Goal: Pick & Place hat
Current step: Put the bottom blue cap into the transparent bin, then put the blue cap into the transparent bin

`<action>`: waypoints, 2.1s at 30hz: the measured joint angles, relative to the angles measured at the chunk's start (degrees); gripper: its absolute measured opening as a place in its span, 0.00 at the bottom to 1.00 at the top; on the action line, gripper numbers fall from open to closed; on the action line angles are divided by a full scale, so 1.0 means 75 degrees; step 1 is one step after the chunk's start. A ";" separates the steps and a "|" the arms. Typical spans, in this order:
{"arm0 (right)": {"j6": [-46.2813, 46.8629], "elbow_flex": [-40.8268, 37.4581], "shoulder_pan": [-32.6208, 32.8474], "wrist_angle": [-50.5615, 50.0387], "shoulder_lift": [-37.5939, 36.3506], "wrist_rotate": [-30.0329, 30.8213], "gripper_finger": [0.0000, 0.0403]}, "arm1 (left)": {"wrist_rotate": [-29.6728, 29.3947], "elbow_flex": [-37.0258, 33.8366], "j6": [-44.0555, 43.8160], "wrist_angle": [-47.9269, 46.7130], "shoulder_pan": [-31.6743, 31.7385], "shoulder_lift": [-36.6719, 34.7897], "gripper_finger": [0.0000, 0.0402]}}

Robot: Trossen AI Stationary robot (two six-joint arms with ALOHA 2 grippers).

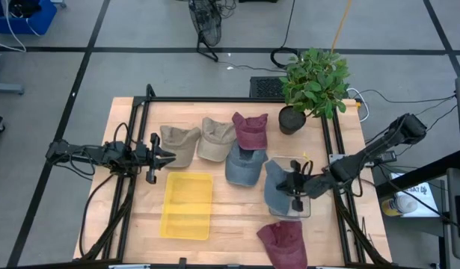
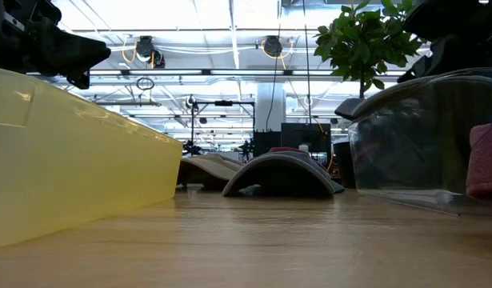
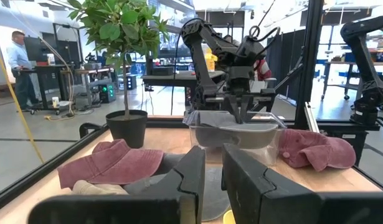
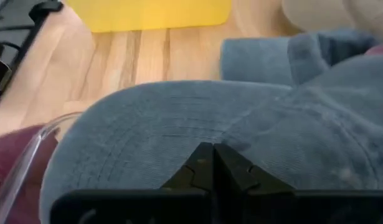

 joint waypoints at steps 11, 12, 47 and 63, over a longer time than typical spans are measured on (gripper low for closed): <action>0.0642 -0.0026 -0.0265 -0.0906 0.0959 -0.0836 0.00 | -0.0002 0.0000 0.0001 0.0004 0.0000 0.0000 0.15; 0.0715 -0.0040 -0.0305 -0.1074 0.1072 -0.0801 0.00 | 0.0000 0.0000 0.0003 0.0003 0.0001 0.0000 0.15; 0.0007 -0.0005 -0.0712 -0.2131 -0.2304 0.0738 0.00 | -0.0054 -0.0002 0.0006 -0.0020 -0.0001 0.0000 0.15; -0.1589 0.3365 -0.1320 -0.2922 -0.0089 0.0464 0.00 | -0.0054 -0.0003 0.0012 -0.0002 0.0000 0.0000 0.15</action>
